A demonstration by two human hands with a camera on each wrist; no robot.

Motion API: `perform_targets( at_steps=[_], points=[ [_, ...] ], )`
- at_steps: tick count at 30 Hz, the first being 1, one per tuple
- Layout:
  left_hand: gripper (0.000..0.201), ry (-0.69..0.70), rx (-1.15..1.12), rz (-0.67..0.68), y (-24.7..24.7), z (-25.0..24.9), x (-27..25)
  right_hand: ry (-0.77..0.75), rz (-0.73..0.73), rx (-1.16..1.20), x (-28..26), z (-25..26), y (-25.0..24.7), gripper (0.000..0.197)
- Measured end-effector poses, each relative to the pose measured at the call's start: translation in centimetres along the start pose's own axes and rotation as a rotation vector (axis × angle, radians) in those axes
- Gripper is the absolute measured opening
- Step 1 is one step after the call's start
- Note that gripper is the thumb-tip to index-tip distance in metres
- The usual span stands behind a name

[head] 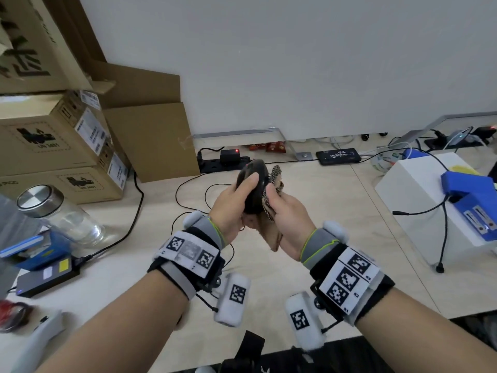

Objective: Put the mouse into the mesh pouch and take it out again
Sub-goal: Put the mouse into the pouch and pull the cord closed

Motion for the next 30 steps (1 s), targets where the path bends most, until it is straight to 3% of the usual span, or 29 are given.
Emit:
perform_targets(
  at_steps=[3,7,10,13,15,18,22,23,25,28,30],
  points=[
    [0.030,-0.124,-0.212,-0.008,-0.9,1.4,0.1,0.002,-0.006,-0.160,0.3,-0.4,-1.5,0.038],
    [0.038,-0.104,-0.246,-0.044,-2.1,1.4,-0.2,-0.051,-0.193,-0.152,0.5,0.0,-5.3,0.040],
    [0.053,-0.190,-0.129,0.069,-1.5,2.0,-1.3,-0.286,-0.270,-0.312,0.3,2.2,-6.0,0.037],
    [0.083,-0.262,-0.161,0.204,0.6,2.7,-2.1,-0.541,-0.170,-0.598,-0.8,3.6,-3.1,0.033],
    [0.091,-0.296,-0.283,0.188,1.0,3.0,-2.0,-0.679,-0.144,-0.836,-1.8,3.0,-0.7,0.046],
    [0.104,-0.345,-0.481,0.165,1.1,2.9,-2.0,-0.876,-0.141,-1.019,-3.8,1.6,1.5,0.049],
    [0.107,-0.343,-0.495,0.172,1.0,2.8,-2.6,-1.072,-0.088,-1.175,-4.1,-0.1,1.9,0.048],
    [0.106,-0.333,-0.414,0.172,0.9,3.0,-2.6,-1.053,-0.086,-1.108,-3.6,0.2,1.5,0.046],
    [0.095,-0.313,-0.221,0.192,1.0,3.5,-2.6,-0.872,-0.130,-0.884,-2.0,0.8,0.0,0.042],
    [0.062,-0.210,0.133,0.207,0.7,3.6,-2.5,-0.398,-0.227,-0.536,0.6,0.5,-2.6,0.028],
    [0.035,-0.084,0.263,0.188,0.0,3.1,-2.1,-0.114,-0.244,-0.183,1.9,-0.9,-4.1,0.030]
  ],
)
Point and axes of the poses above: each hand's wrist, its own x-axis towards the middle knuckle, its own y-axis out of the palm, z = x × y, the point moved 7 cm from there along x, towards the middle knuckle, and after that the axes turned 15 degrees about -x, right-handed, at the moved point
